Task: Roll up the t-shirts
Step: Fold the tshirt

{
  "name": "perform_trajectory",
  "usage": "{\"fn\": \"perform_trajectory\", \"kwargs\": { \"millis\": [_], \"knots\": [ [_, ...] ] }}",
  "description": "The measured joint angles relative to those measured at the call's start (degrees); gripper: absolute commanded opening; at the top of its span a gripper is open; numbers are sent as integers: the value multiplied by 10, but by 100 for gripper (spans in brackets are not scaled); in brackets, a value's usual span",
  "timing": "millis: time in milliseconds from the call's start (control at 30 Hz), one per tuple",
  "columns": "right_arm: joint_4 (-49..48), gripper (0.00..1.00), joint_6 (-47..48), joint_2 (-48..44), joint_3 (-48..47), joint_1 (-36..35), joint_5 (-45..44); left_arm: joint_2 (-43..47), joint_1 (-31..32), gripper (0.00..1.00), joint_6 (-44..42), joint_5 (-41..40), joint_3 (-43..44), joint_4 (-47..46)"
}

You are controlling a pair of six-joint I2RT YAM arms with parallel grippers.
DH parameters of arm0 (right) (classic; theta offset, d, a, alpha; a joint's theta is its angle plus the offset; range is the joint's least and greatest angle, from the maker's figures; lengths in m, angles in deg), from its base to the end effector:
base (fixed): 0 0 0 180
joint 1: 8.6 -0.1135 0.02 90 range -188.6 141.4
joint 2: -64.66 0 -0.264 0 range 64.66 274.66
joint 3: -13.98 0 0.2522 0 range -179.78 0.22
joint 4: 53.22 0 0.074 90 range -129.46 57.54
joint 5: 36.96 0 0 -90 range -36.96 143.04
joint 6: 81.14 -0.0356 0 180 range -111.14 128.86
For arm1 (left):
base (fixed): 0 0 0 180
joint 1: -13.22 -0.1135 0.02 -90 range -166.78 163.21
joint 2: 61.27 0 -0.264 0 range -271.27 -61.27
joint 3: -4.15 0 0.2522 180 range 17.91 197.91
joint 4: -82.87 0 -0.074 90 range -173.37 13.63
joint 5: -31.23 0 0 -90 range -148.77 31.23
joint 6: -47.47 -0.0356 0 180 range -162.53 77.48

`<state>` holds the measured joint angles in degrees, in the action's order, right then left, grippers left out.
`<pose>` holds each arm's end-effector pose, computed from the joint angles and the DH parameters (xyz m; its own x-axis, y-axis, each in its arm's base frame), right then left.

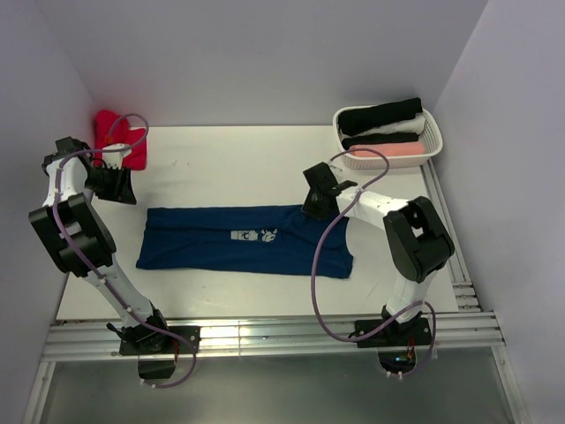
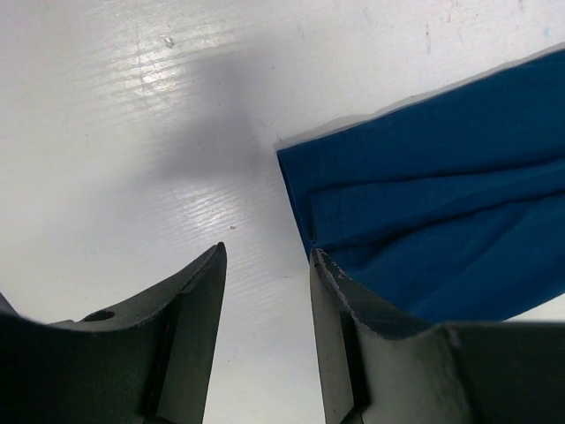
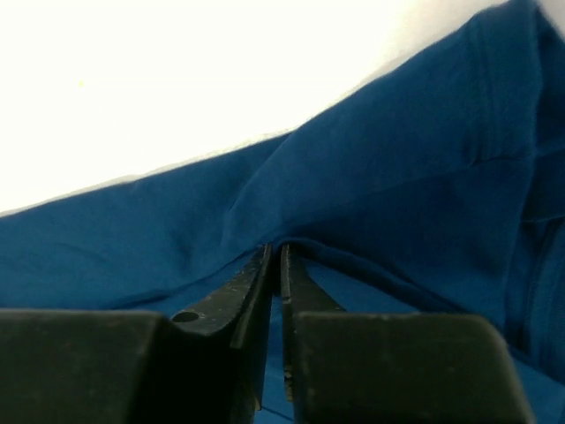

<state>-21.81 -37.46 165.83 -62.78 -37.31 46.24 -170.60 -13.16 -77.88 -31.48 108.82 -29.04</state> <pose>0.3197 0.1703 0.1778 -0.8039 0.3785 -0.4588 0.2356 0.9109 0.3386 0.3567 0.1587 0.2412 -0.8558 0.1495 -0.4952 0.2723 0.9442 -0.1856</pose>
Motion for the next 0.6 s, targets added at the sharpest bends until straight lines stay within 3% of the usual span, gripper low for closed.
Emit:
{"fn": "perform_trajectory", "kwargs": {
  "millis": [167, 600],
  "knots": [
    [9, 4, -1, -10, 2, -19, -6, 0, 0, 47, 0, 1, 0, 0],
    [18, 3, -67, -128, 75, -153, -42, 0, 0, 46, 0, 12, 0, 3]
  ]
}}
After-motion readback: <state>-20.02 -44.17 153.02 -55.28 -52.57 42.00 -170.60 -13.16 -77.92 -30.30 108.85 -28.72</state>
